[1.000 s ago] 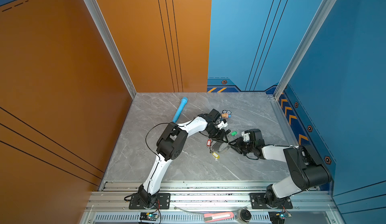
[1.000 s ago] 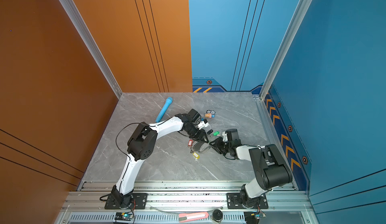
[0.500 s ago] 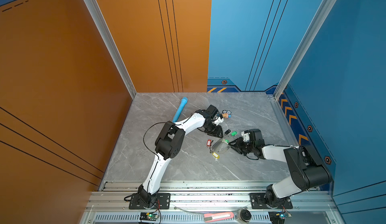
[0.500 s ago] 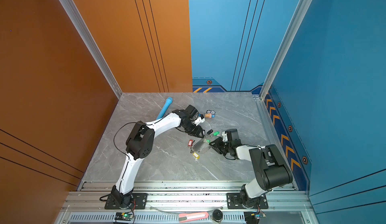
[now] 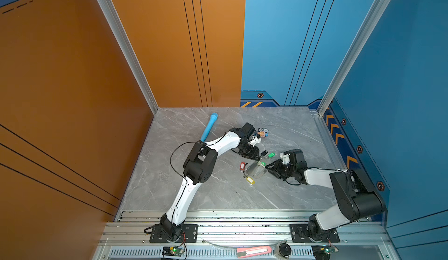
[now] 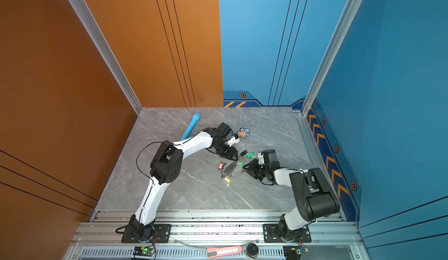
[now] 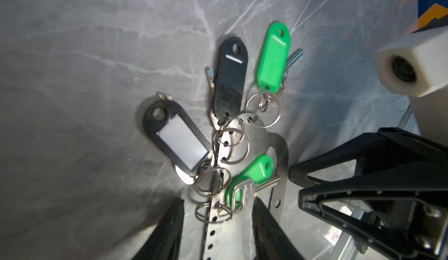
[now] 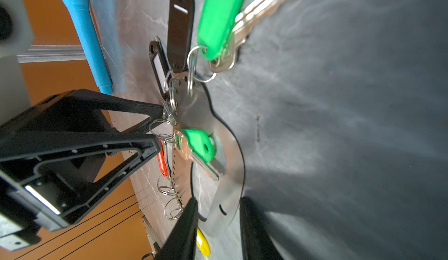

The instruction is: Remove the keys from the keyring

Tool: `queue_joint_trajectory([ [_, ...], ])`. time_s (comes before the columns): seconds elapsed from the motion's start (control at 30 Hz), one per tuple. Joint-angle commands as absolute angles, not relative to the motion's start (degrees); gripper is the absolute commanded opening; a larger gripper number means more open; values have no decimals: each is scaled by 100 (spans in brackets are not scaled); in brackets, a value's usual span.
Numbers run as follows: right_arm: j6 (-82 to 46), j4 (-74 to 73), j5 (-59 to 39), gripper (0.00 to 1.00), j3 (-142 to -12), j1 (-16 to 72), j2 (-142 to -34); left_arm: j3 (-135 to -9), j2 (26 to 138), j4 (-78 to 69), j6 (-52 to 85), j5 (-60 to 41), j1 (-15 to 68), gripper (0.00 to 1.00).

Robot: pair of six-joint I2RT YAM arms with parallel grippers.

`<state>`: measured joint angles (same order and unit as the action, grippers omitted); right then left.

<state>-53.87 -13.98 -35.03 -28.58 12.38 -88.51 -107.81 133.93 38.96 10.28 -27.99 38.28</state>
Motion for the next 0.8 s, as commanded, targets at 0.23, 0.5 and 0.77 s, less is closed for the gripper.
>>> queue_joint_trajectory([
  [0.23,-5353,-1226,-3518,32,-2845,1270,-9116,-10711,13580,4084,1245,-3331,4066,47],
  [0.5,-5266,-1303,-3604,31,-2892,1274,-9265,-10580,13496,4082,1418,-4004,4073,44],
  [0.77,-5181,-1188,-3608,30,-2974,1259,-9135,-10626,13224,4081,1569,-4091,3986,30],
])
